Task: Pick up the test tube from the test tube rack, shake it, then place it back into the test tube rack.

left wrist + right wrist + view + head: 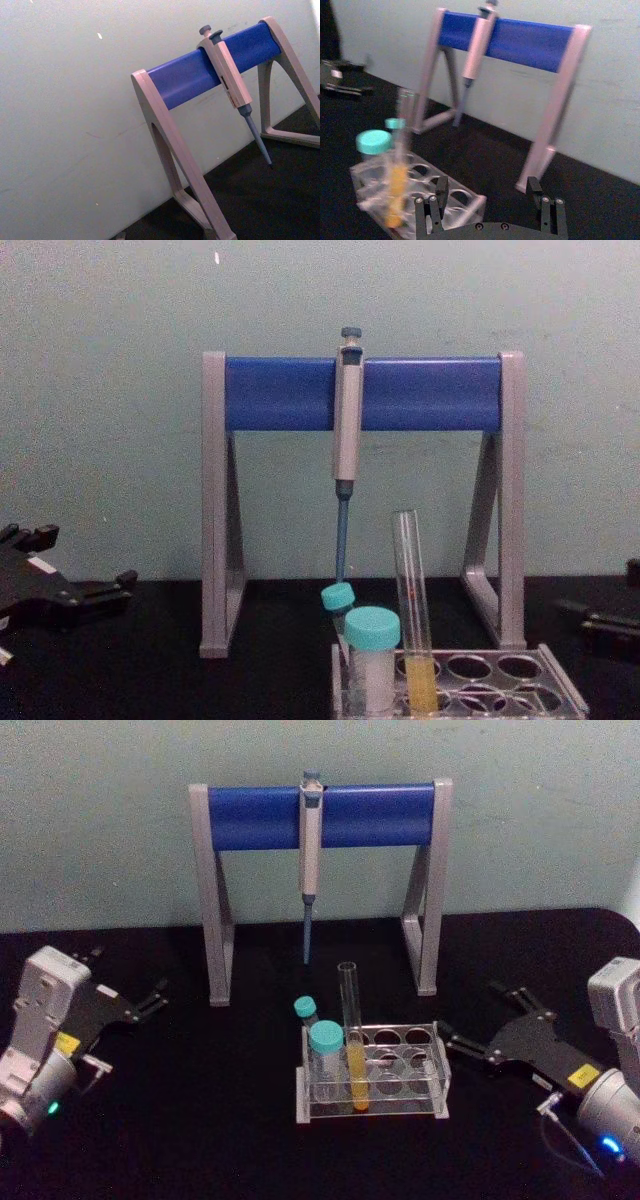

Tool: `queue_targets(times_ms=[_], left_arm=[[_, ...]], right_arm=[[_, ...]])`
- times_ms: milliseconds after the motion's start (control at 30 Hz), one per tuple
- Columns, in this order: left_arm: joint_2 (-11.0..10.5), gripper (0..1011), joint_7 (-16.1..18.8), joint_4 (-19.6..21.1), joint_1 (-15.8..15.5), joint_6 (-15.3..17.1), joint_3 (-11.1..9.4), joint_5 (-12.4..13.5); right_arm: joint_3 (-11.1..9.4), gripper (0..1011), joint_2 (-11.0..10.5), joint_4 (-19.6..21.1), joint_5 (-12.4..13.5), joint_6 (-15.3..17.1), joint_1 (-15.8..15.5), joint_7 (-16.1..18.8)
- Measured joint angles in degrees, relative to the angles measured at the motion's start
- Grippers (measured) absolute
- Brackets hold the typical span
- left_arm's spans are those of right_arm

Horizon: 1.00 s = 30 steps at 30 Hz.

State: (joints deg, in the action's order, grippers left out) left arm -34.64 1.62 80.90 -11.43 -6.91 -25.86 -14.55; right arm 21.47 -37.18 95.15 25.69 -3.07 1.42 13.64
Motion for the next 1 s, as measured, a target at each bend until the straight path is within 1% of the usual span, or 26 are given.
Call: queue_targets(times_ms=[33, 67, 267, 300, 367, 400, 500, 533, 633, 733, 800, 833, 1000], left_arm=[[0.00, 1001, 0.00, 0.00, 0.00, 0.00, 0.00, 0.00], [0.00, 1001, 0.00, 0.00, 0.00, 0.00, 0.00, 0.00], [0.00, 1001, 0.00, 0.00, 0.00, 0.00, 0.00, 0.00], [0.00, 1001, 0.00, 0.00, 0.00, 0.00, 0.00, 0.00], [0.00, 1001, 0.00, 0.00, 0.00, 0.00, 0.00, 0.00], [0.00, 1001, 0.00, 0.00, 0.00, 0.00, 0.00, 0.00], [0.00, 1001, 0.00, 0.00, 0.00, 0.00, 0.00, 0.00], [0.00, 1001, 0.00, 0.00, 0.00, 0.00, 0.00, 0.00], [0.00, 1001, 0.00, 0.00, 0.00, 0.00, 0.00, 0.00], [0.00, 1001, 0.00, 0.00, 0.00, 0.00, 0.00, 0.00], [0.00, 1001, 0.00, 0.00, 0.00, 0.00, 0.00, 0.00], [0.00, 1001, 0.00, 0.00, 0.00, 0.00, 0.00, 0.00], [0.00, 1001, 0.00, 0.00, 0.00, 0.00, 0.00, 0.00]], right_arm=[[0.00, 1000, 0.03, 0.18, 0.54, 0.30, 0.00, 0.75], [0.03, 1000, 0.14, 0.45, 1.49, 0.97, 0.06, 2.30], [0.61, 1000, 1.04, 0.69, 4.31, 3.48, 1.33, 7.27], [0.83, 1000, 1.42, 0.70, 5.04, 4.19, 1.85, 8.69], [1.08, 1000, 1.90, 0.61, 5.75, 4.92, 2.44, 10.08], [1.32, 1000, 2.34, 0.42, 6.37, 5.59, 3.05, 11.33], [1.64, 1000, 3.05, 0.05, 7.08, 6.46, 3.90, 12.88], [1.97, 1000, 3.62, -0.33, 7.45, 6.98, 4.66, 13.74], [2.66, 1000, 4.55, -1.30, 7.92, 7.76, 6.18, 15.08], [3.35, 1000, 5.27, -2.19, 7.95, 8.13, 7.50, 15.71], [4.11, 1000, 6.01, -3.25, 7.87, 8.45, 9.00, 16.05], [4.58, 1000, 6.47, -4.07, 7.67, 8.63, 9.89, 16.25], [5.80, 1000, 7.81, -6.30, 6.90, 8.79, 12.32, 16.65]])
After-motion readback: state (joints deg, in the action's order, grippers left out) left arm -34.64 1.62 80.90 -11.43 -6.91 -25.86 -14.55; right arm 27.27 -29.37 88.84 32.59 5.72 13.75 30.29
